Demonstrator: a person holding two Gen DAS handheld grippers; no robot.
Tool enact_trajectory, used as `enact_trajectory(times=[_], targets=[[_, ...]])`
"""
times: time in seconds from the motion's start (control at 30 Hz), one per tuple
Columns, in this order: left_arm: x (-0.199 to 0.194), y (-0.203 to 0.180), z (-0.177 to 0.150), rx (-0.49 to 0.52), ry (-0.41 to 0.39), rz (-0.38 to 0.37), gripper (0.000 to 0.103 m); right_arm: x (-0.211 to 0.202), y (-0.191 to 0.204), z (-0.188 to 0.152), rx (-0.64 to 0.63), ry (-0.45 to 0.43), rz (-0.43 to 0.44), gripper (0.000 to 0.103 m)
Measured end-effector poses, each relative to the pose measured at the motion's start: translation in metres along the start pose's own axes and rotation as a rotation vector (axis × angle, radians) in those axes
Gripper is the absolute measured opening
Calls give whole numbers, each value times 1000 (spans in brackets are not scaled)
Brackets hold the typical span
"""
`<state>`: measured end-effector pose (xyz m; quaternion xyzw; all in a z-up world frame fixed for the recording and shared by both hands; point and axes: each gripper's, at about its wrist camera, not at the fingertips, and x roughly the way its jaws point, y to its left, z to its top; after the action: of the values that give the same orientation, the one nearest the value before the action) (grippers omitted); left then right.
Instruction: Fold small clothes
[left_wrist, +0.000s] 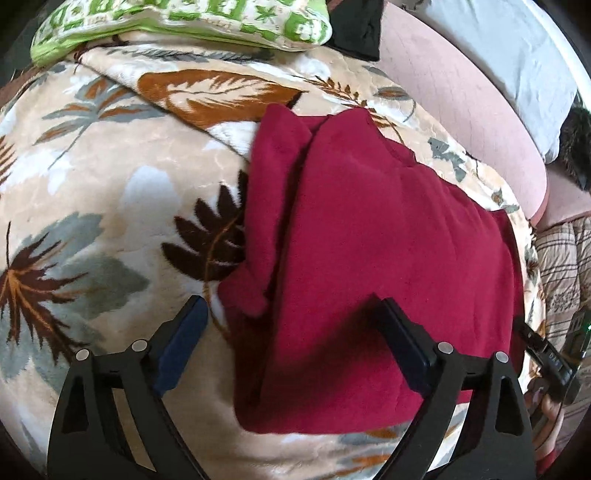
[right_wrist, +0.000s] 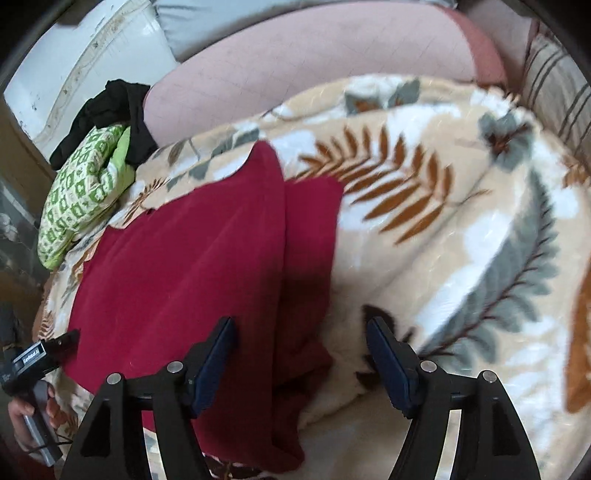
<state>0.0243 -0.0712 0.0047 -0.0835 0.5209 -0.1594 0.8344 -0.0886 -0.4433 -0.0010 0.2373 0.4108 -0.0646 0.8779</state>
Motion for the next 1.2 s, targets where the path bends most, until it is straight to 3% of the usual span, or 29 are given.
enact_trajectory(times=[0.03, 0.1, 0.13, 0.17, 0.2, 0.27, 0.33, 0.53, 0.7, 0.8, 0.9, 0.93, 0.97, 1.07, 1.2], targets=[[0, -3, 0, 18, 2, -5, 91, 2, 1, 1, -2, -15, 6, 72], [0, -9, 0, 43, -7, 6, 69, 4, 5, 2, -7, -25, 54, 68], [0, -9, 1, 43, -7, 6, 49, 8, 7, 4, -2, -11, 75, 48], [0, -7, 2, 30, 3, -25, 32, 8, 9, 4, -12, -16, 57, 38], [0, -5, 3, 9, 15, -60, 28, 8, 14, 5, -32, -15, 44, 27], [-5, -3, 4, -18, 19, -90, 23, 2, 18, 8, -29, -13, 73, 18], [-17, -4, 2, -11, 11, -114, 20, -14, 22, 10, -34, -36, 106, 16], [-71, -4, -21, 53, 19, -182, 19, -75, 43, 2, -75, -68, 198, 15], [-96, 15, -67, 66, 64, -195, 20, -114, 38, -37, -57, -27, 256, 15], [-81, 24, -97, 63, 117, -138, 24, -109, 31, -74, -69, 52, 208, 15], [-72, 35, -108, 20, 114, -117, 38, -85, 21, -98, -33, 150, 87, 16], [-74, 37, -108, 7, 107, -114, 40, -83, 20, -100, -30, 153, 49, 29], [-79, 37, -107, 3, 99, -107, 40, -89, 23, -100, -39, 126, -11, 49], [-93, 34, -106, 35, 37, -54, 41, -117, 48, -89, -101, 20, -63, 51], [-95, 35, -109, 40, 8, -23, 42, -128, 105, -75, -186, -29, 88, 51]])
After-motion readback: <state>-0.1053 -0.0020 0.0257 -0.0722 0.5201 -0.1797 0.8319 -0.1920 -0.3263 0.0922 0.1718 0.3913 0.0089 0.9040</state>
